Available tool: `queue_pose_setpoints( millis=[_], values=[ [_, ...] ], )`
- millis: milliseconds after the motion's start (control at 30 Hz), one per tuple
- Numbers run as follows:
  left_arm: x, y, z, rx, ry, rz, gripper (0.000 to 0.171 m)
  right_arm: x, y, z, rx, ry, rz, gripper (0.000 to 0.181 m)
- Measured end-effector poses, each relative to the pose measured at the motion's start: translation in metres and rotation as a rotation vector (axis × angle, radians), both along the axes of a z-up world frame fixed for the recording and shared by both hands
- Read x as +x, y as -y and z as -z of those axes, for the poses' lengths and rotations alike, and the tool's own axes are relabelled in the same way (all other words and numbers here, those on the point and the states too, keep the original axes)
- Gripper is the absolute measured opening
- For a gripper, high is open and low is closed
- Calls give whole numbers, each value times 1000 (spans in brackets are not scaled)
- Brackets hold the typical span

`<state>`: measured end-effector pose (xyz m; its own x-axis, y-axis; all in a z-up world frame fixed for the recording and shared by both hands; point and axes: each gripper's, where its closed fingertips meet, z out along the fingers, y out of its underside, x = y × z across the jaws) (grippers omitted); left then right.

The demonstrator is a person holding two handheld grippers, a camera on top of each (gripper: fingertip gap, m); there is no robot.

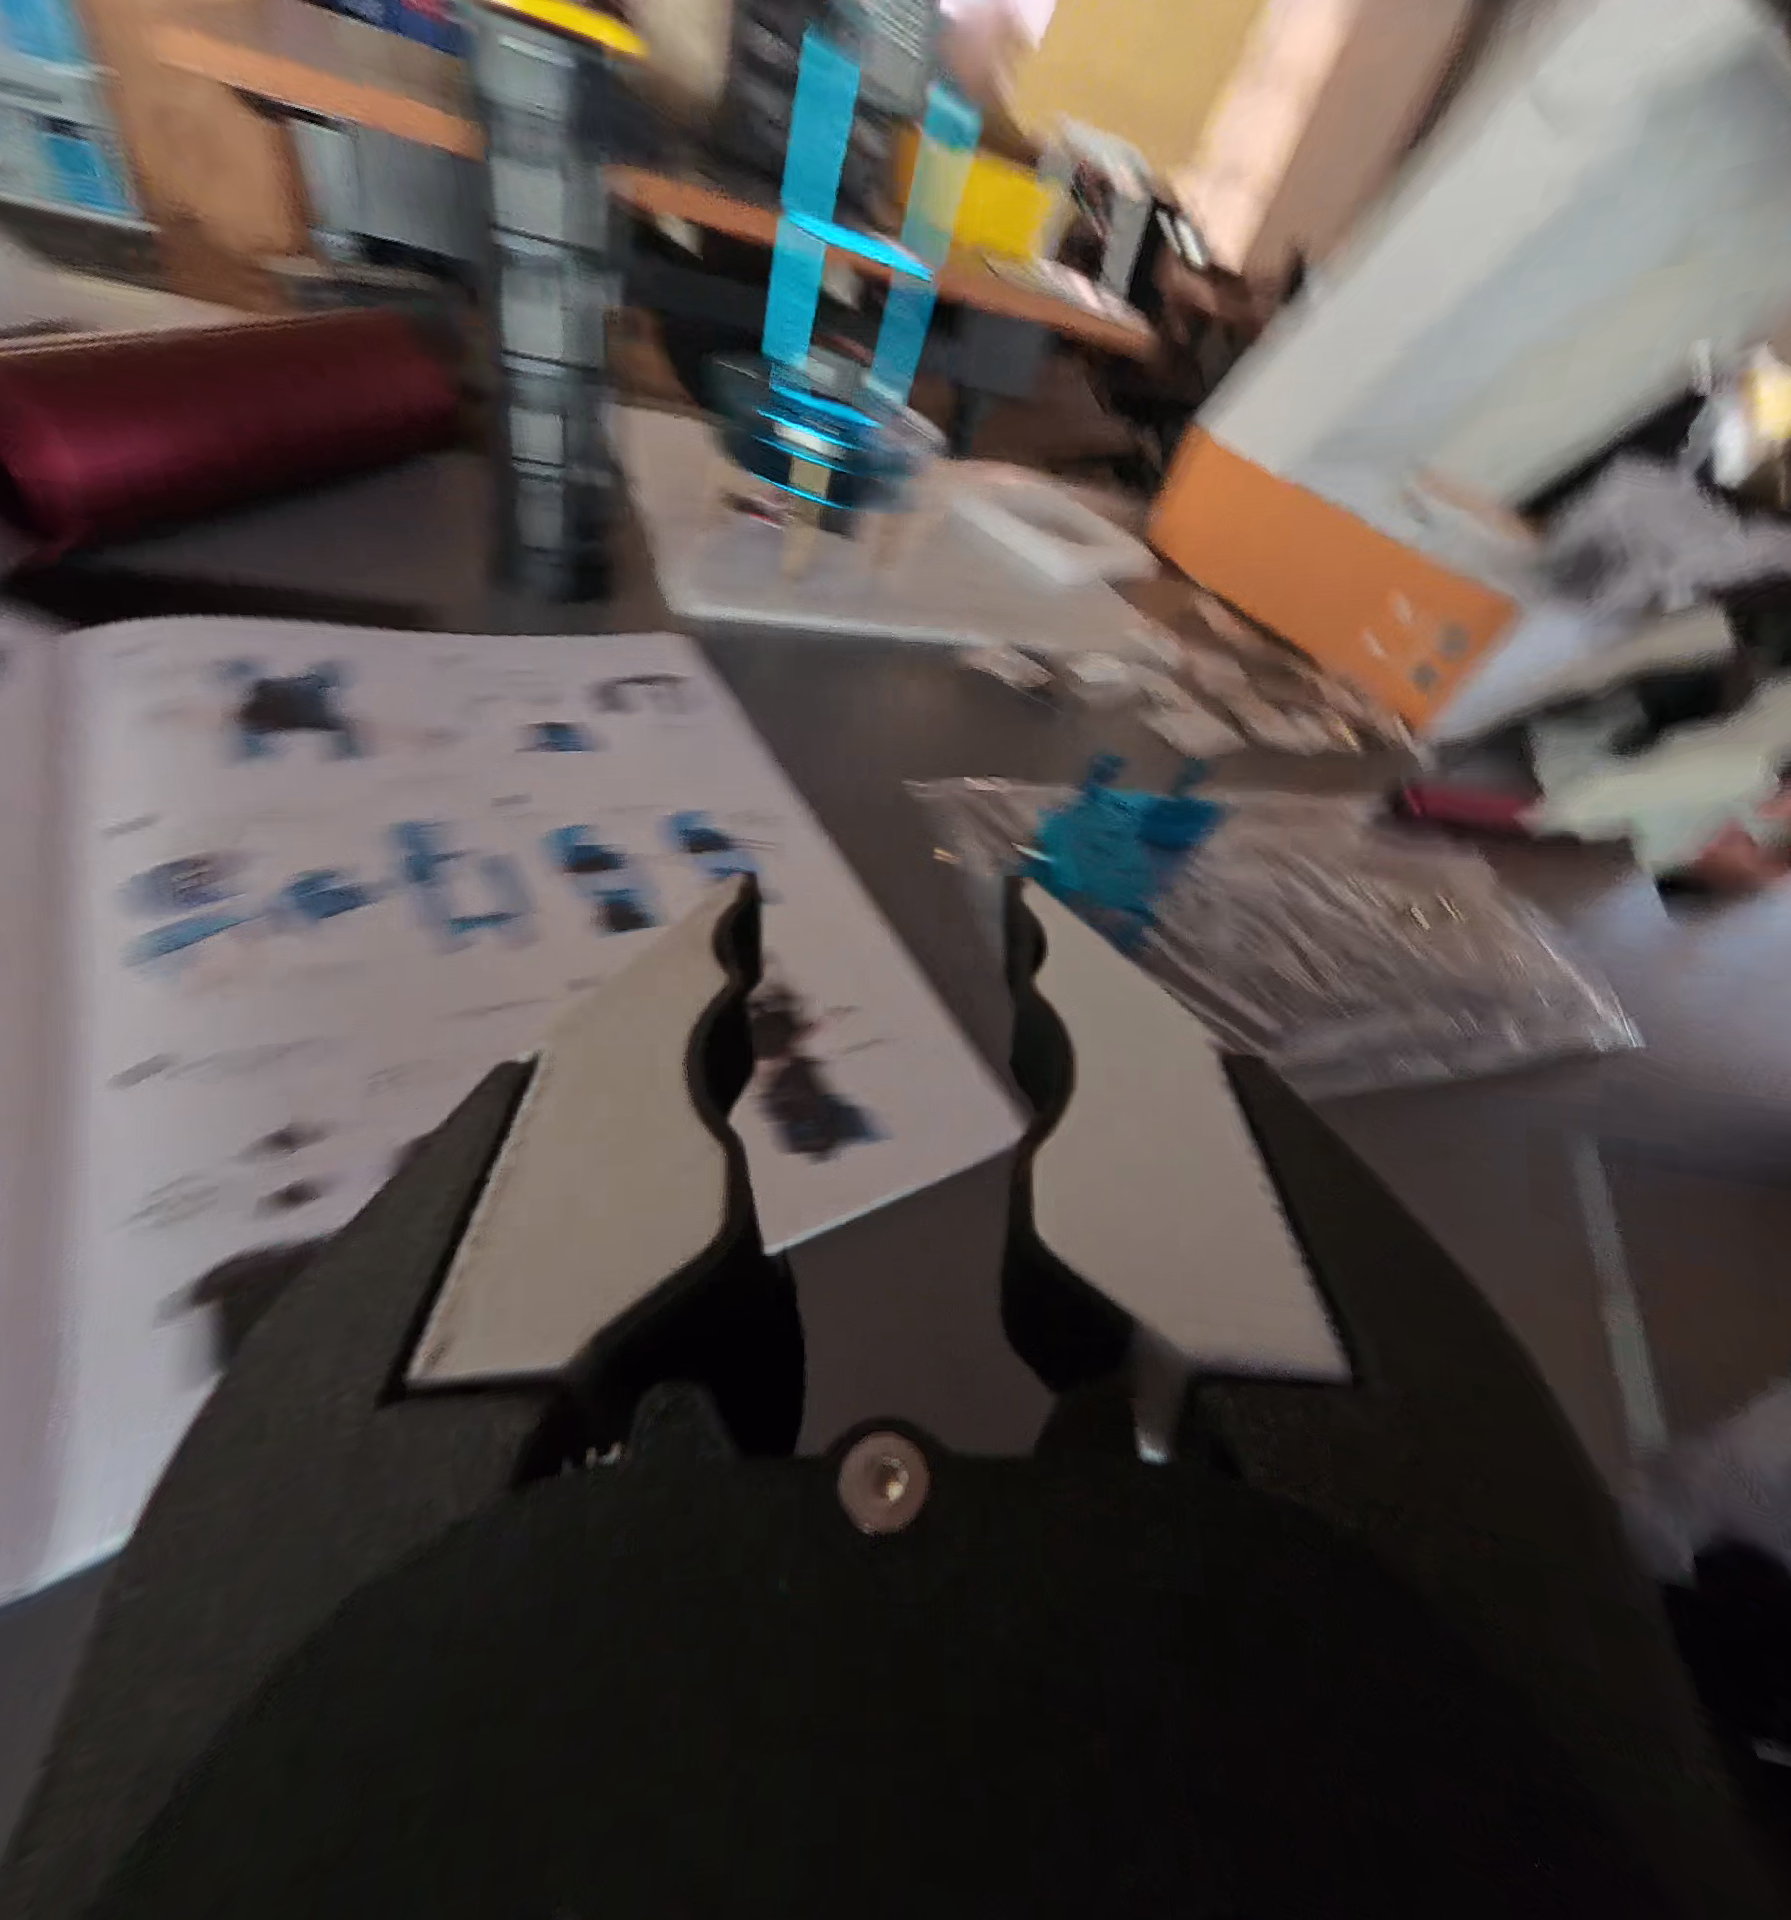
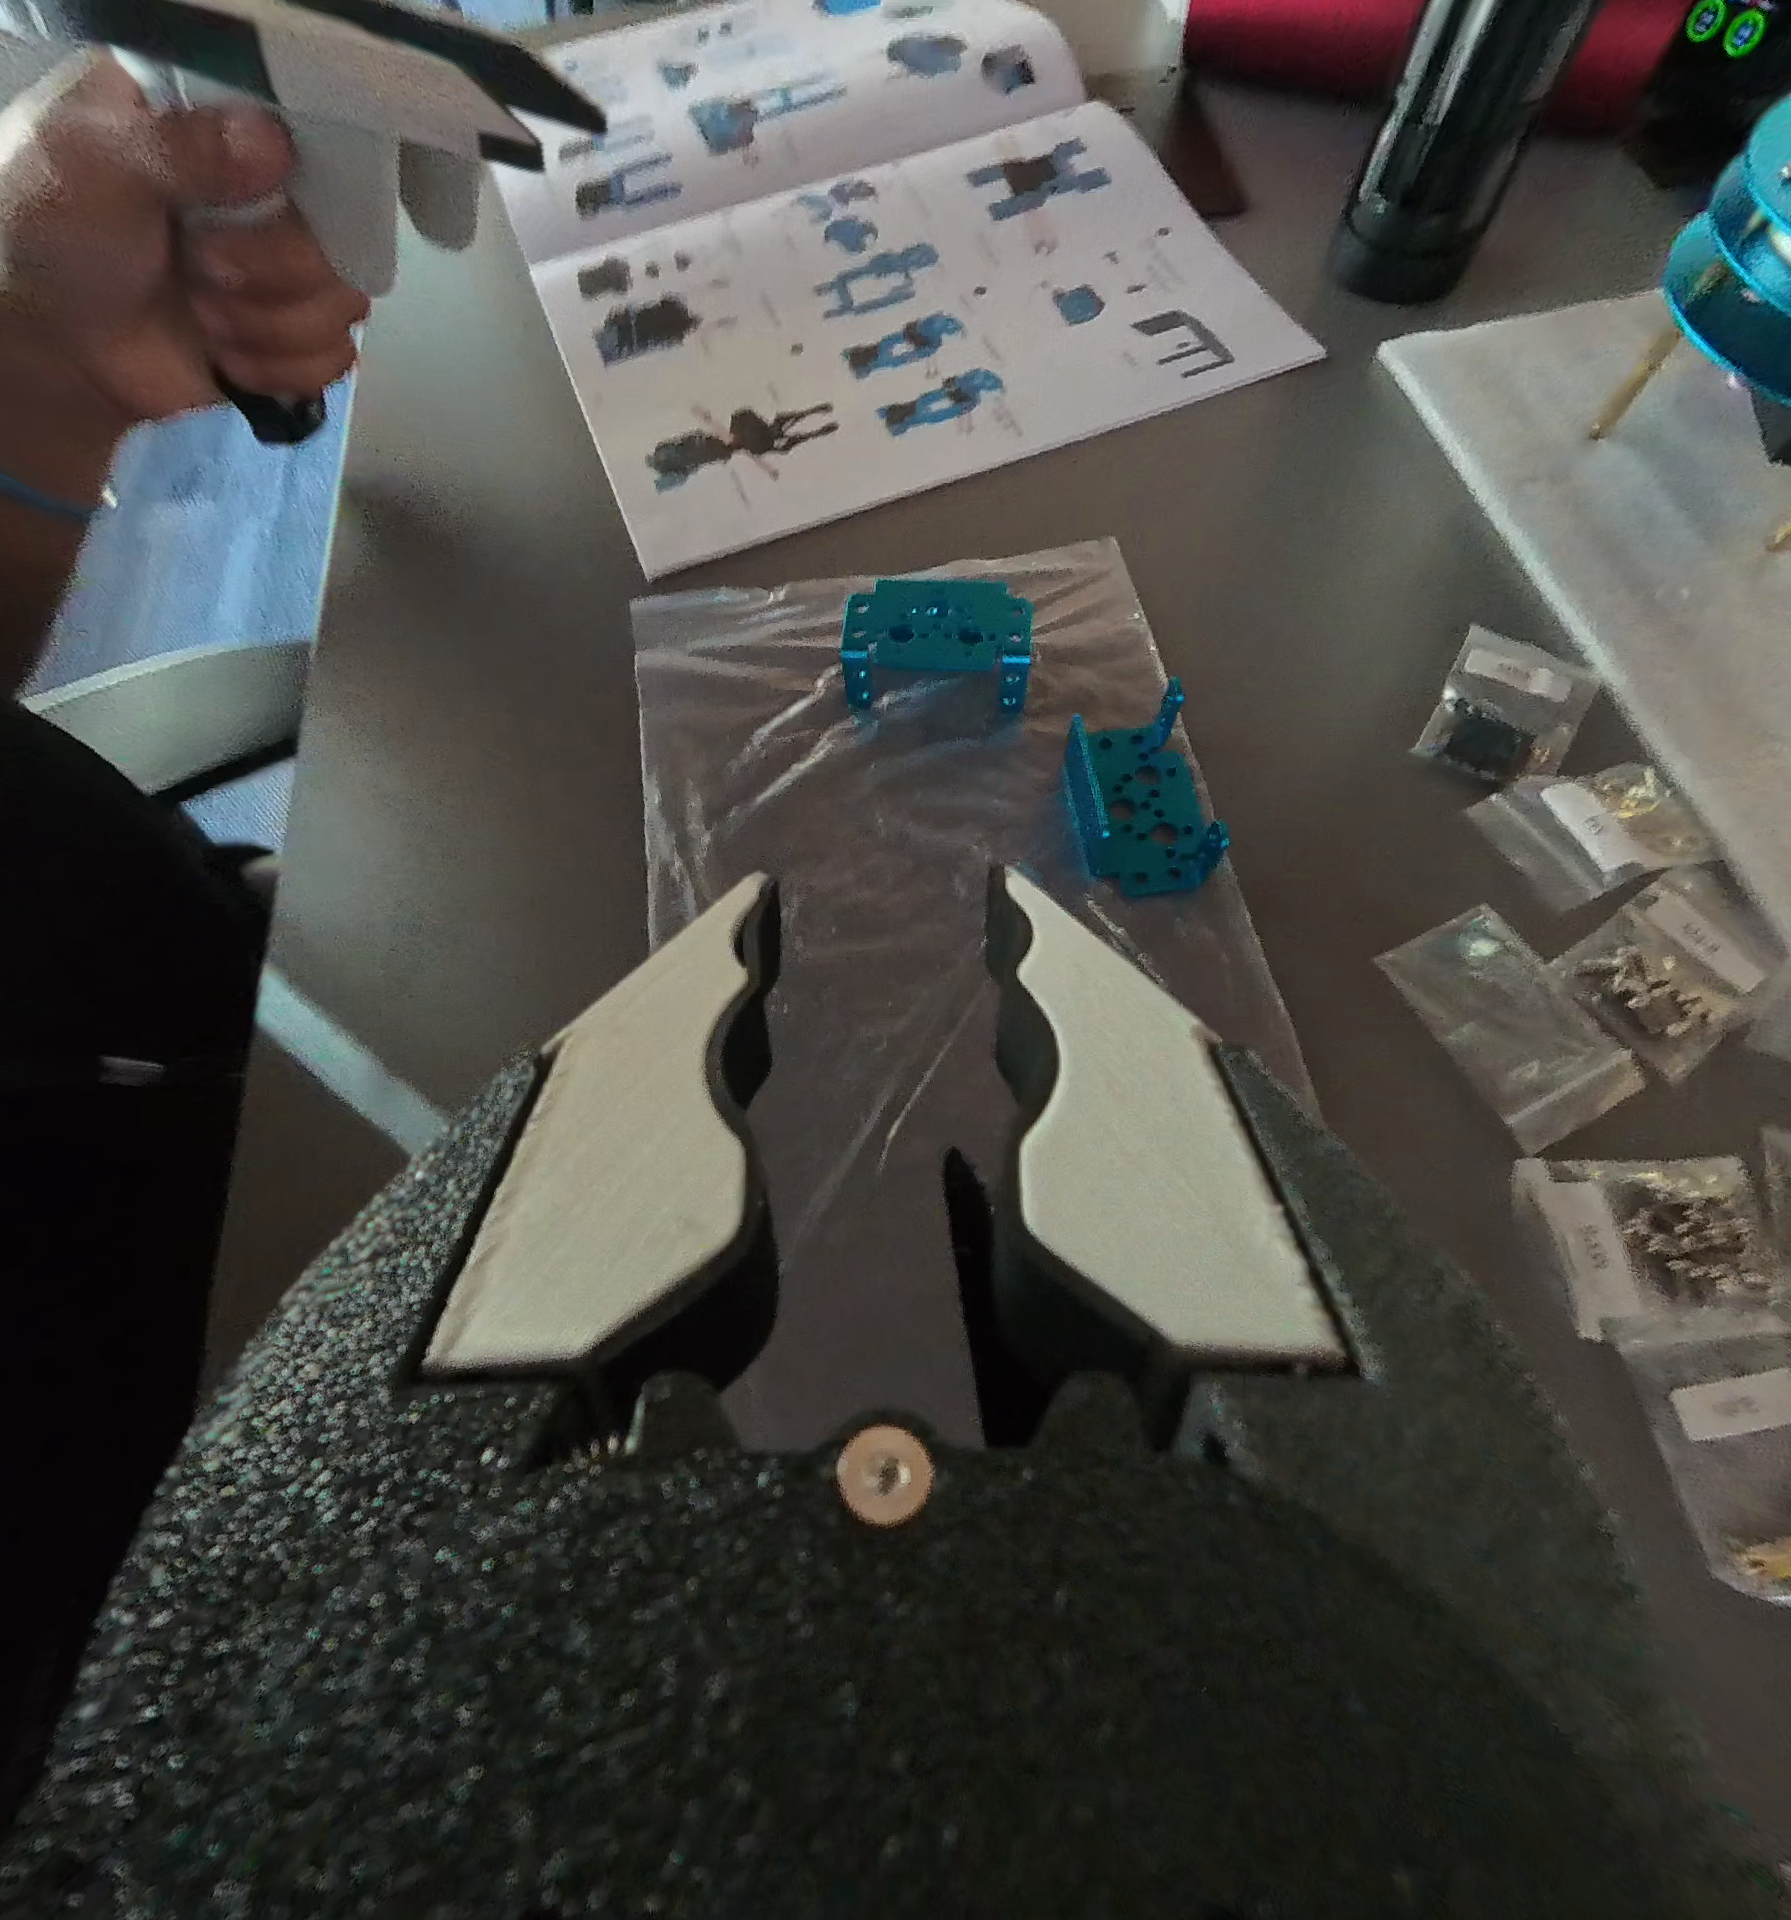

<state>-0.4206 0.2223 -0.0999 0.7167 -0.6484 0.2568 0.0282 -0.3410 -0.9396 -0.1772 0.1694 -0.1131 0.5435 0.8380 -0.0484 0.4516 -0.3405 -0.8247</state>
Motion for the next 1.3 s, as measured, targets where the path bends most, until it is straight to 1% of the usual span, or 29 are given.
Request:
queue_pose_setpoints(
  millis=[67, 133, 167, 233, 300, 367, 433, 533, 600, 633, 700, 833, 933, 1033, 1133, 1267, 1300],
  values=[
    [37, 16, 4, 5, -86, 72, 54, 1, -1, 1, 34, 43, -12, 39],
    [69, 28, 15, -18, -164, 117, 56, 2, 3, 4, 26, 13, -10, 39],
    [80, 29, 21, -29, -202, 110, 56, 3, 6, 5, 27, -14, -2, 39],
    [98, 24, 33, -55, -269, 95, 58, 8, 10, 7, 41, -65, 19, 37],
    [117, 16, 40, -80, -296, 101, 63, 10, 19, 10, 19, -96, 6, 36],
    [135, 7, 44, -85, -314, 104, 63, 16, 22, 11, 17, -120, 4, 35],
    [149, 1, 54, -106, -358, 121, 63, 21, 23, 12, -7, -139, 8, 34],
    [151, -13, 71, -123, -472, 81, 63, 23, 25, 6, -9, -162, 1, 34],
    [149, -19, 77, -131, -509, 66, 60, 23, 27, 5, 2, -155, -4, 34],
    [149, -19, 79, -134, -520, 71, 55, 23, 27, 4, 7, -152, -8, 34],
    [154, -15, 87, -154, -543, 116, 39, 23, 28, 4, 13, -147, -13, 33],
    [157, -15, 85, -93, -612, 154, 38, 24, 27, 8, -12, -157, -16, 33],
    [164, -12, 73, -54, -566, 173, 38, 28, 22, 10, -18, -157, -3, 32],
    [179, 2, 64, -14, -525, 240, 38, 32, 17, 12, -33, -166, 13, 32],
    [188, 10, 66, 6, -541, 310, 38, 36, 14, 12, -50, -182, 24, 31],
    [183, 8, 87, -32, -608, 372, 39, 40, 11, 15, -74, -194, 30, 31],
    [182, 6, 87, -25, -614, 370, 38, 40, 11, 16, -79, -192, 30, 31]
  ],
)
